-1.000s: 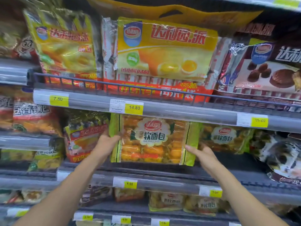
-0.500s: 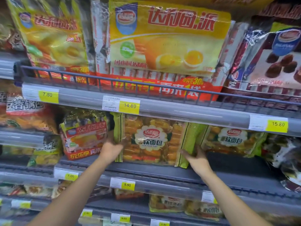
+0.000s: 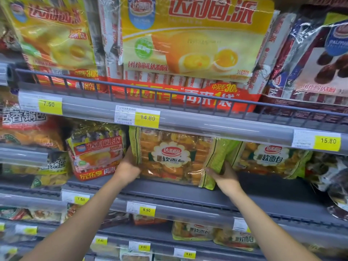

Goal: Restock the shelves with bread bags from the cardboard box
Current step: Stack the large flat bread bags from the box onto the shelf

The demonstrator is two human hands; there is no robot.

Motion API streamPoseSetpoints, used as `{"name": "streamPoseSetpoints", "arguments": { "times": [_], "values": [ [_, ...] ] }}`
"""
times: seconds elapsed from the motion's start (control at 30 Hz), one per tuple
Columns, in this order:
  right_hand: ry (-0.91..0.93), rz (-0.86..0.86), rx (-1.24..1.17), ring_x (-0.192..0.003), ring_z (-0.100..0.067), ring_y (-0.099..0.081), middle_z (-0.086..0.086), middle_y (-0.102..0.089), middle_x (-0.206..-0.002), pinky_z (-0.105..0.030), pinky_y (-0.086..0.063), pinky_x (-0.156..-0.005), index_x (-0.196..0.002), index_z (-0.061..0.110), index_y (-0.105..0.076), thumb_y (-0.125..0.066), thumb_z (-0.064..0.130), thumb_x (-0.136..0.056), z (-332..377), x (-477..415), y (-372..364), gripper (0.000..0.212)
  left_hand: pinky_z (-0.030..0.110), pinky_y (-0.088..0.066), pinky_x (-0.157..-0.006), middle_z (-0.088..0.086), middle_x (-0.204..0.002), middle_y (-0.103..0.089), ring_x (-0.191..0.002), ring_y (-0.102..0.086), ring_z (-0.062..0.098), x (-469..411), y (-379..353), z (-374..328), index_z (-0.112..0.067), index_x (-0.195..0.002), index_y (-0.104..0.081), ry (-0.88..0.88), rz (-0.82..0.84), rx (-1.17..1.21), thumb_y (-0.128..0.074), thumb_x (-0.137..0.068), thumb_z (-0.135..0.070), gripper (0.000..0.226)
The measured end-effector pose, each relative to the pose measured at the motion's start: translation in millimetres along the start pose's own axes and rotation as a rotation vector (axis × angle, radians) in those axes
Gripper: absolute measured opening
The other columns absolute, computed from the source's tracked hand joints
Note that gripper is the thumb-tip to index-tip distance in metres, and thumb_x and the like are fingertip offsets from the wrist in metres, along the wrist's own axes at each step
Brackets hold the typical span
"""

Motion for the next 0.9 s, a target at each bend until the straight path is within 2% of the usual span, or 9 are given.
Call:
{"name": "streamPoseSetpoints", "arguments": {
  "times": [0.1, 0.2, 0.33, 0.43, 0.5, 0.57, 0.7, 0.77, 0.9],
  "values": [
    [-0.016, 0.026, -0.003, -0.14, -0.029, -0.047, -0.003, -0.046, -0.155, -0.047, -0.043, -0.112, -0.155, 0.024, -0.031, -0.074, 0.076, -0.066, 1.4, 0.2, -0.2, 0.112, 0.038, -0.045, -0.11, 0.003, -0.126, -0.061, -0.122, -0.057, 0.023, 3.0, 6.8, -2.8, -0.012, -0.152, -0.034, -0.01, 0.012, 0.035, -0.08, -0.079, 0.005, 0.088],
    [-0.022, 0.032, -0.025, -0.138, -0.029, -0.048, -0.003, -0.047, -0.154, -0.045, -0.042, -0.112, -0.156, 0.022, -0.03, -0.076, 0.066, -0.073, 4.9, 3.7, -0.2, 0.104, 0.029, -0.046, -0.098, -0.009, -0.111, -0.057, -0.109, -0.057, 0.019, 9.1, 11.2, -6.9, -0.015, -0.155, -0.026, 0.038, 0.009, 0.064, -0.078, -0.082, 0.005, 0.092],
    [-0.034, 0.019, -0.032, -0.139, -0.029, -0.047, -0.002, -0.046, -0.156, -0.049, -0.041, -0.114, -0.156, 0.026, -0.028, -0.067, 0.095, -0.04, 1.3, 11.0, 1.0, 0.141, 0.031, -0.049, -0.087, -0.01, -0.104, -0.061, -0.102, -0.062, 0.022, 17.3, 15.2, -6.1, -0.02, -0.153, -0.029, 0.03, 0.017, 0.005, -0.076, -0.087, -0.006, 0.082],
    [-0.033, -0.016, -0.04, -0.138, -0.029, -0.047, -0.004, -0.047, -0.154, -0.044, -0.04, -0.114, -0.155, 0.022, -0.033, -0.078, 0.072, -0.065, 11.1, 28.2, 3.4, 0.112, 0.038, -0.054, -0.091, 0.001, -0.106, -0.068, -0.103, -0.065, 0.028, 26.7, 17.7, -7.0, -0.019, -0.138, -0.046, 0.038, 0.012, -0.054, -0.077, -0.089, -0.018, 0.059],
    [-0.014, -0.047, -0.032, -0.14, -0.029, -0.045, -0.005, -0.046, -0.154, -0.038, -0.038, -0.112, -0.154, 0.019, -0.033, -0.079, 0.05, -0.081, 13.9, 38.9, 5.1, 0.092, 0.036, -0.054, -0.083, 0.001, -0.107, -0.068, -0.1, -0.065, 0.028, 34.1, 19.5, -7.9, -0.022, -0.136, -0.046, 0.028, 0.014, -0.077, -0.078, -0.089, -0.025, 0.058],
    [0.009, -0.07, 0.008, -0.142, -0.028, -0.042, -0.006, -0.045, -0.154, -0.035, -0.036, -0.11, -0.155, 0.016, -0.032, -0.077, 0.042, -0.086, 15.7, 51.7, 7.1, 0.086, 0.032, -0.049, -0.084, -0.002, -0.114, -0.061, -0.11, -0.062, 0.027, 43.3, 21.5, -10.1, -0.017, -0.138, -0.045, 0.033, 0.006, -0.079, -0.078, -0.09, -0.028, 0.059],
    [0.053, -0.16, 0.175, -0.148, -0.026, -0.029, -0.007, -0.032, -0.161, -0.042, -0.032, -0.117, -0.157, 0.014, -0.027, -0.074, 0.05, -0.086, 10.9, 89.0, 7.2, 0.092, 0.039, -0.037, -0.111, 0.009, -0.15, -0.042, -0.143, -0.039, 0.029, 70.2, 28.2, -9.4, -0.007, -0.15, -0.033, -0.018, -0.015, -0.154, -0.075, -0.092, -0.033, 0.076],
    [0.106, -0.207, 0.244, -0.152, -0.023, -0.02, -0.001, -0.022, -0.166, -0.045, -0.027, -0.122, -0.159, 0.019, -0.023, -0.072, 0.053, -0.087, 4.1, 111.2, 6.0, 0.093, 0.041, -0.023, -0.123, 0.005, -0.168, -0.017, -0.156, -0.016, 0.024, 84.9, 30.3, -2.6, -0.014, -0.161, -0.015, -0.099, -0.003, -0.234, -0.072, -0.093, -0.039, 0.093],
    [0.193, -0.277, 0.353, -0.154, -0.015, -0.014, 0.011, -0.014, -0.167, -0.046, -0.025, -0.122, -0.159, 0.032, -0.023, -0.068, 0.055, -0.089, -13.8, 163.6, 4.0, 0.087, 0.045, -0.013, -0.126, -0.005, -0.172, 0.003, -0.158, 0.008, 0.017, 117.9, 19.0, 12.7, -0.03, -0.164, -0.01, -0.393, -0.017, -0.448, -0.07, -0.091, -0.05, 0.096]
  ]
}}
Point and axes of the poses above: each hand's wrist, its own x-axis away from the middle knuckle, its own y-axis out of the back of the hand, z = x × y, the point moved 1 cm from there along -x, towards the middle knuckle
